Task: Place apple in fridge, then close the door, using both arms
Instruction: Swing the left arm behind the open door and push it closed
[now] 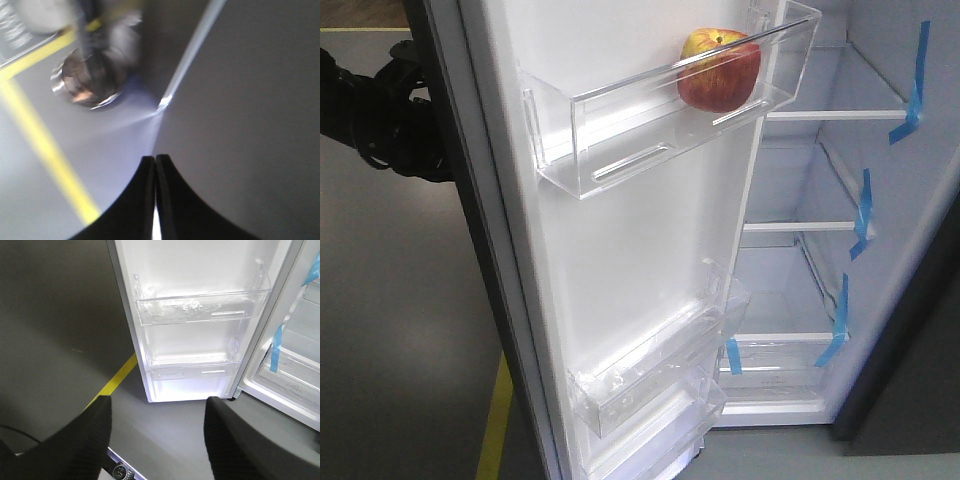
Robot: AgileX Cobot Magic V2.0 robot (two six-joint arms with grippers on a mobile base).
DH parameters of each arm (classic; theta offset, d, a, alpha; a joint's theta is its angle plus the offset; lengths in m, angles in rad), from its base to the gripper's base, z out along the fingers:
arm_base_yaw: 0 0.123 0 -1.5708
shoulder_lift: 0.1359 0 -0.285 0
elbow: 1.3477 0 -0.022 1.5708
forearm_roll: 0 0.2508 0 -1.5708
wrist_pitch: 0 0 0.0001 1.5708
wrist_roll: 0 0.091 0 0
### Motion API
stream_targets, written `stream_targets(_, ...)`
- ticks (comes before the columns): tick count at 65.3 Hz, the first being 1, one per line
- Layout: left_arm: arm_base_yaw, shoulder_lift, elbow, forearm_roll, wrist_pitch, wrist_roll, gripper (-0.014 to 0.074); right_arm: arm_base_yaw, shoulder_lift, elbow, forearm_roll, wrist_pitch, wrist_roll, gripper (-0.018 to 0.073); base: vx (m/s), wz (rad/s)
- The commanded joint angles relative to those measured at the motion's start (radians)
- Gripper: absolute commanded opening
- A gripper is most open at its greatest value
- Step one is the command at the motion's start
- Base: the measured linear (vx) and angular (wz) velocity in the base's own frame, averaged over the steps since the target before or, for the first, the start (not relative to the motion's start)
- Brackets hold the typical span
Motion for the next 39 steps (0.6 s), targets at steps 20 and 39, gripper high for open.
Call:
stream_targets(20,-0.109,-0.051,-0.031,-0.185,0.018,0.057,-0.0006,0.002,0.014,-0.023,0.009,-0.056,-0.006,0.0396,0.0,0.0)
stream_targets(39,-0.224,-0.051,-0.031,-0.185,-0.004,0.078,-0.0006,0.002,0.014,-0.023,0.009,-0.056,-0.006,0.0396,0.0,0.01)
